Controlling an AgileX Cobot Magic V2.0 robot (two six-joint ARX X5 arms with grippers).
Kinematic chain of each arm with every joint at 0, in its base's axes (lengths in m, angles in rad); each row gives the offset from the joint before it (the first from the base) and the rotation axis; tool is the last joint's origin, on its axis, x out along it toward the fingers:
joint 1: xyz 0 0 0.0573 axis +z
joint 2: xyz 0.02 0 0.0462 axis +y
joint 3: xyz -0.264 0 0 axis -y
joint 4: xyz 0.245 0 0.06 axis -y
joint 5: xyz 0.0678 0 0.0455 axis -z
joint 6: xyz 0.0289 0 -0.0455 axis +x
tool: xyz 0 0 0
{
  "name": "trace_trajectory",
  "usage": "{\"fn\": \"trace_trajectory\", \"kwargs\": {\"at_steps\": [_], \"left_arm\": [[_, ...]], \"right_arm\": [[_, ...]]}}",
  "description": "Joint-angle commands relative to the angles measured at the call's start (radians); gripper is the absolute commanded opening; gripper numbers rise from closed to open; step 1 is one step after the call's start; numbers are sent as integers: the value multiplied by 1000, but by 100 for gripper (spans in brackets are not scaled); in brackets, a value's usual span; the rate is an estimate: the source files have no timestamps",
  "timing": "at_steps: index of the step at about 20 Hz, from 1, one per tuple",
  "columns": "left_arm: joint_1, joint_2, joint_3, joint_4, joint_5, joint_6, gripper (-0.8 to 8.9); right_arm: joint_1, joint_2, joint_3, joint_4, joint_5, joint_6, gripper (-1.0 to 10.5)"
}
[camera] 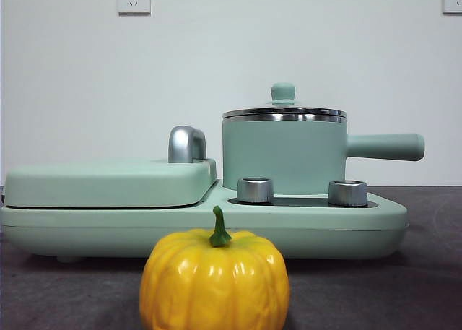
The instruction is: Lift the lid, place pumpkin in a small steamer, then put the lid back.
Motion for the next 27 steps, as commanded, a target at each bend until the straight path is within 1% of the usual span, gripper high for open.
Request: {"fn": "trace_trajectory", "kwargs": {"at_steps": [1, 3, 7, 9, 11, 12, 14, 17, 18, 20, 22, 25, 27], "left_arm": [[2, -2, -19, 12, -2, 2, 7], [2, -2, -19, 13, -1, -8, 7], [2, -2, -19, 12, -1, -69, 7], [2, -2, -19, 12, -1, -113, 7], [2, -2, -19, 12, -1, -175, 7], [2, -2, -19, 11, -1, -205, 7], [2, -2, -19, 11, -1, -271, 7], [2, -1, -19, 12, -1, -341, 7], [2, -1, -19, 13, -1, -361, 7], [2, -1, -19, 20, -1, -399, 7], [2, -1, -18, 53, 2, -414, 7], [2, -1, -10, 141, -1, -412, 8], [2, -1, 2, 188, -6, -412, 9]], "right_arm": [[0, -1, -4, 11, 2, 10, 36], [-1, -1, -4, 11, 2, 10, 36], [0, -1, -4, 11, -2, 11, 36], [0, -1, -4, 10, -2, 11, 36], [0, -1, -4, 11, -1, 13, 36], [0, -1, -4, 11, -1, 27, 36], [0, -1, -4, 11, -2, 108, 36], [0, -1, -3, 11, 6, 235, 36], [-1, -1, -3, 11, 10, 264, 36], [-1, -1, -2, 20, 46, 333, 30], [-1, -1, 3, 59, 73, 364, 8], [-1, -1, 40, 93, 113, 365, 8], [-1, 0, 72, 91, 113, 362, 8]]}}
